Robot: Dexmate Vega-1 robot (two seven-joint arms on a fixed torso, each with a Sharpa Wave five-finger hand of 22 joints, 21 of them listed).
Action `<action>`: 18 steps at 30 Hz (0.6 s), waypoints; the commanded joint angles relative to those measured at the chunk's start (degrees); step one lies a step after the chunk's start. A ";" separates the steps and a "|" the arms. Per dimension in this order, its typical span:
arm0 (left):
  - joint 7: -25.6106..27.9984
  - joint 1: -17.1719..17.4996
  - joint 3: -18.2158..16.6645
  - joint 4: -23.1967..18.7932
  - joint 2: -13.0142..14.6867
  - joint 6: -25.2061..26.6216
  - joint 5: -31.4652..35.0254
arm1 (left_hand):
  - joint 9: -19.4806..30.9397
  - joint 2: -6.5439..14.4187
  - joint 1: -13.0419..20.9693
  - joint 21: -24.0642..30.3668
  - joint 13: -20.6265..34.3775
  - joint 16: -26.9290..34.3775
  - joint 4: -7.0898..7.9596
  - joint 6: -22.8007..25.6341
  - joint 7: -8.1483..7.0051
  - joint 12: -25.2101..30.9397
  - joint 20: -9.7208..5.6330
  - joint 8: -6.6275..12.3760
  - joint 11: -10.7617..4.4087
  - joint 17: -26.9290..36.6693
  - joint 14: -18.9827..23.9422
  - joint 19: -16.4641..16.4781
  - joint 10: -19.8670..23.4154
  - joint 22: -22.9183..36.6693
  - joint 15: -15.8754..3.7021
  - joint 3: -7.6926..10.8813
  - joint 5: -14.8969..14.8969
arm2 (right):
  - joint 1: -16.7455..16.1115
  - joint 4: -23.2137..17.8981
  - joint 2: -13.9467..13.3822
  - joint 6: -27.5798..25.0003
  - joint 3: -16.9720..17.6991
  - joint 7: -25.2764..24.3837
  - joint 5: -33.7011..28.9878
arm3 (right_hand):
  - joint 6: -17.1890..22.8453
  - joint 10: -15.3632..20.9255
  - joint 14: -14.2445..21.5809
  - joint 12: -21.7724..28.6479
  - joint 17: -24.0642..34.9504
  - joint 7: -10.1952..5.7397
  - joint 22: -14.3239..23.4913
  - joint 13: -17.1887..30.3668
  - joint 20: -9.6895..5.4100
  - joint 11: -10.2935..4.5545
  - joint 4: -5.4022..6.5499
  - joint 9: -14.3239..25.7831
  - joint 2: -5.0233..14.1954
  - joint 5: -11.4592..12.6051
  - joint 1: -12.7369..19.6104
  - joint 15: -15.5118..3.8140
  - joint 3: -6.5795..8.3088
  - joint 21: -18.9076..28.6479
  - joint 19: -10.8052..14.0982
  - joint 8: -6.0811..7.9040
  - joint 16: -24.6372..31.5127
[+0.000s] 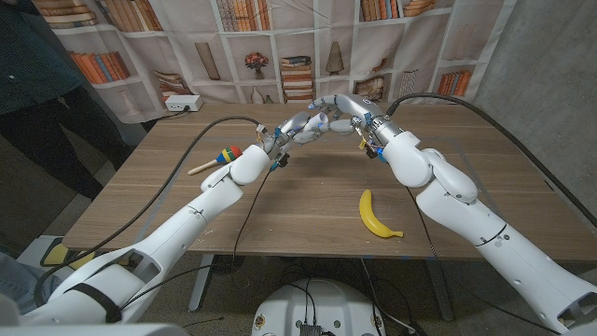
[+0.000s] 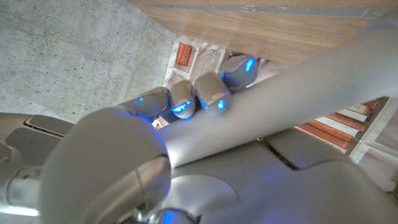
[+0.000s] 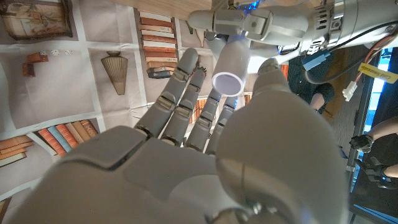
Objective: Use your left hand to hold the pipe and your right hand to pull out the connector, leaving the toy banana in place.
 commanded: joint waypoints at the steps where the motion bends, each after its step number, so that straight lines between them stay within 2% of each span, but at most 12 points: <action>1: -0.57 0.14 0.27 -0.72 0.07 0.26 0.04 | 0.25 0.11 -0.25 -0.04 -0.16 -0.01 0.41 -0.01 -0.11 0.27 -0.28 0.30 0.05 -0.14 0.01 -0.07 -0.13 0.09 -0.22 0.19 0.33 | 1.06 1.97 1.01 1.23 -0.67 -0.27 0.11 | 1.78 1.68 1.86 0.77 0.03 -0.12 0.45 0.17 -8.55 -0.12 -0.61 0.21 0.59 0.29 1.33 -9.17 0.08 0.19 0.93 0.42 0.44; 7: -0.68 0.28 0.11 -0.97 0.17 -0.25 -0.22 | 0.36 0.13 -0.36 0.18 0.08 0.45 0.51 -0.10 0.16 0.52 -0.29 0.46 0.14 0.60 -0.01 -0.09 -0.11 0.43 -0.24 0.43 0.40 | 1.66 3.34 1.37 1.48 -0.56 -0.32 0.83 | 3.87 4.52 5.06 1.49 -0.26 -0.05 0.81 0.15 -8.76 -0.30 -1.56 0.30 1.96 -0.16 3.54 -9.35 0.36 1.09 2.01 0.38 0.70; 9: -0.76 0.30 0.08 -0.96 0.16 -0.30 -0.32 | 0.34 0.16 -0.37 0.20 -0.11 0.08 0.48 -0.23 -0.55 0.45 -0.27 0.45 0.09 0.17 -0.09 0.05 -0.05 0.28 -0.23 0.32 0.35 | 1.64 3.47 1.36 1.65 -0.55 -0.55 0.87 | 5.87 6.10 6.84 1.80 -0.40 0.37 1.01 0.14 -8.91 -0.72 -2.00 0.29 2.51 -0.43 4.62 -9.32 0.43 1.93 2.86 0.69 0.85; 11: -0.82 0.34 0.02 -0.92 0.08 -0.33 -0.52 | 0.08 0.04 -0.29 0.25 0.43 0.15 0.29 0.01 -0.36 0.78 -0.27 0.40 0.08 0.13 0.02 0.02 -0.20 0.32 -0.27 0.29 0.34 | 1.43 3.94 1.40 2.48 -0.60 -1.76 0.60 | 8.06 9.39 9.60 2.48 -0.51 0.43 1.37 0.18 -9.06 -0.73 -2.73 0.27 3.37 -0.83 6.61 -9.45 0.70 3.70 4.46 0.73 1.13; 13: -0.81 0.34 0.00 -0.69 -0.06 -0.55 -0.73 | -0.15 0.05 -0.39 -0.13 0.45 -0.09 0.41 0.01 -0.26 0.79 -0.27 0.30 0.15 -0.02 -0.31 -0.39 -0.30 -0.07 -0.23 0.31 0.34 | 1.36 4.02 1.26 2.72 -0.65 -2.06 0.30 | 11.41 12.42 14.06 2.61 -0.36 0.39 1.74 0.26 -9.13 -0.97 -3.37 0.29 4.00 -1.28 9.38 -9.52 0.94 6.28 5.31 0.81 1.87; 15: -0.86 0.35 -0.02 -0.59 -0.14 -0.59 -0.87 | -0.13 0.10 -0.36 -0.04 0.49 -0.04 0.37 0.00 -0.28 0.82 -0.29 0.34 0.09 -0.05 -0.03 -0.31 -0.36 0.01 -0.22 0.26 0.31 | 1.08 4.04 1.23 3.02 -0.60 -2.71 0.00 | 15.10 16.41 19.19 2.31 0.91 0.56 2.51 0.54 -8.87 -0.59 -3.73 0.58 4.12 -1.69 13.72 -9.93 0.82 12.26 5.75 0.52 3.15; 18: -0.86 0.36 -0.05 -0.47 -0.27 -0.72 -1.03 | -0.18 0.10 -0.40 -0.06 0.43 0.22 0.44 0.09 -0.24 0.81 -0.28 0.37 0.15 0.35 -0.11 -0.24 -0.31 -0.10 -0.25 0.34 0.33 | 0.55 4.01 1.16 3.84 -0.25 -3.78 0.03 | 19.75 21.15 22.92 3.54 2.49 0.69 3.16 0.93 -9.03 -0.18 -4.27 1.87 4.17 -1.85 17.20 -10.24 0.92 16.98 8.15 2.18 5.50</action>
